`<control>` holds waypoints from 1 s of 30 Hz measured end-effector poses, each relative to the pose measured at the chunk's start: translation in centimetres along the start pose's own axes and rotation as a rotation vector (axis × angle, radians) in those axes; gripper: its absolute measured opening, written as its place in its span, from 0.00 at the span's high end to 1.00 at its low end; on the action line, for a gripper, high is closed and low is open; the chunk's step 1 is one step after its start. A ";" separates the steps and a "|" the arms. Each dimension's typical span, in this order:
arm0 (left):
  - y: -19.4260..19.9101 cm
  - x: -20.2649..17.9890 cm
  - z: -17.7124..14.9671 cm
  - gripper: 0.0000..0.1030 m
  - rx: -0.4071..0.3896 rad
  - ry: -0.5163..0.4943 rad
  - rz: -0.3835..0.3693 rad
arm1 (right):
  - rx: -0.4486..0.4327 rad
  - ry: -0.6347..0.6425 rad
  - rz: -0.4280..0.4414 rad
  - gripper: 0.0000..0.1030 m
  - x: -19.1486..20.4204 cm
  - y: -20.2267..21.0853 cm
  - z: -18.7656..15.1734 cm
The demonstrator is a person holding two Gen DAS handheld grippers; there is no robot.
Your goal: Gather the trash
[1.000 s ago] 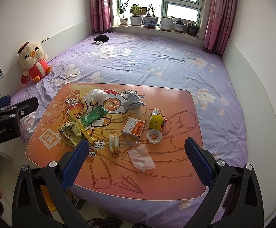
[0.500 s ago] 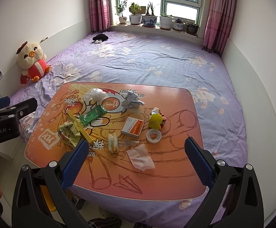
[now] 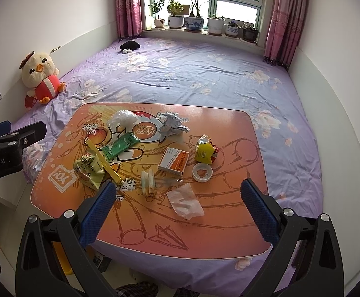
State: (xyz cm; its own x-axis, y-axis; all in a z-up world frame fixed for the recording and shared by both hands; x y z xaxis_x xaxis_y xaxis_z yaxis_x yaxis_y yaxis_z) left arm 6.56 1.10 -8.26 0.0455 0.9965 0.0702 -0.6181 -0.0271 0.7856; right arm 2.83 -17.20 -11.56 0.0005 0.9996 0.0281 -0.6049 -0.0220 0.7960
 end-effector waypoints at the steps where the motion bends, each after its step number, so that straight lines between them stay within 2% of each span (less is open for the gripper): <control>1: 0.0 0.0 0.0 0.05 0.002 0.001 -0.002 | 0.001 -0.002 0.000 0.03 0.0 -0.1 0.0; 30: -1.6 -0.1 -0.2 0.05 0.020 0.008 -0.016 | -0.005 -0.019 -0.009 0.03 -0.4 -0.4 0.8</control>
State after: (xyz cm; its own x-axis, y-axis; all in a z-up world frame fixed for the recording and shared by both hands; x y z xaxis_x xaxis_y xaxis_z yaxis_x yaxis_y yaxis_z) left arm 7.43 1.07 -9.63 0.0492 0.9974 0.0526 -0.6015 -0.0125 0.7988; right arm 3.69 -17.64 -11.40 0.0206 0.9993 0.0326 -0.6084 -0.0133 0.7935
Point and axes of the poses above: each gripper's, at about its wrist camera, not at the fingertips, and y roughly against the way its jaws point, x to its left, z to its top, the point moved 10 cm from there along -y, roughly the way its jaws point
